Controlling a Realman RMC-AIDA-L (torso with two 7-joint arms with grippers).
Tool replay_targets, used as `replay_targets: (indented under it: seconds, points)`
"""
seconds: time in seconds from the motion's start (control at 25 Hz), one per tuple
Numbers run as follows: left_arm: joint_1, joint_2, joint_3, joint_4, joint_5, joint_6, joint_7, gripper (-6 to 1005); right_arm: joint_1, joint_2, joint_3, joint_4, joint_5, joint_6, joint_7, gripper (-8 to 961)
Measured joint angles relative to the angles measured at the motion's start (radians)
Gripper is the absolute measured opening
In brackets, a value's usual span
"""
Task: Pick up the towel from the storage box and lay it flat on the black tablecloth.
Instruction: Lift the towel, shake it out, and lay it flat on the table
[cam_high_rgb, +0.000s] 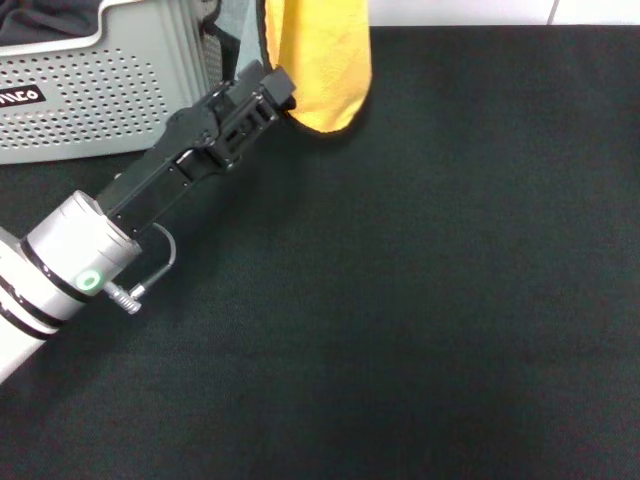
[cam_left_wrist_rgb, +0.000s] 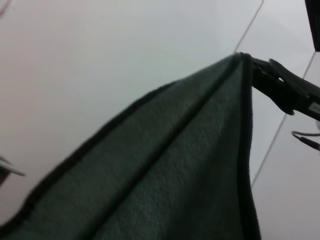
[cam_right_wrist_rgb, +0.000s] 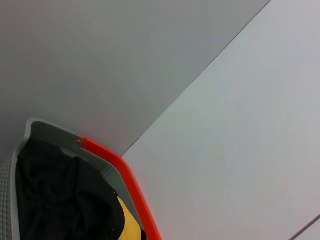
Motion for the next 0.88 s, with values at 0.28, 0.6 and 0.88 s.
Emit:
replay_targets:
  seconds: [0.28, 0.6, 0.88]
  points:
    - [0.011, 0.001, 0.001, -0.002, -0.011, -0.001, 0.001, 518, 0.001, 0.0, 0.0, -0.002, 0.0, 0.0, 0.001, 27]
    - [0.01, 0.004, 0.008, -0.002, 0.004, -0.002, 0.019, 453, 0.001, 0.0, 0.0, -0.014, 0.0, -0.001, 0.001, 29]
    - [0.007, 0.005, 0.012, -0.002, 0.009, -0.003, 0.021, 82, -0.004, 0.002, -0.003, -0.026, 0.01, -0.008, 0.001, 30]
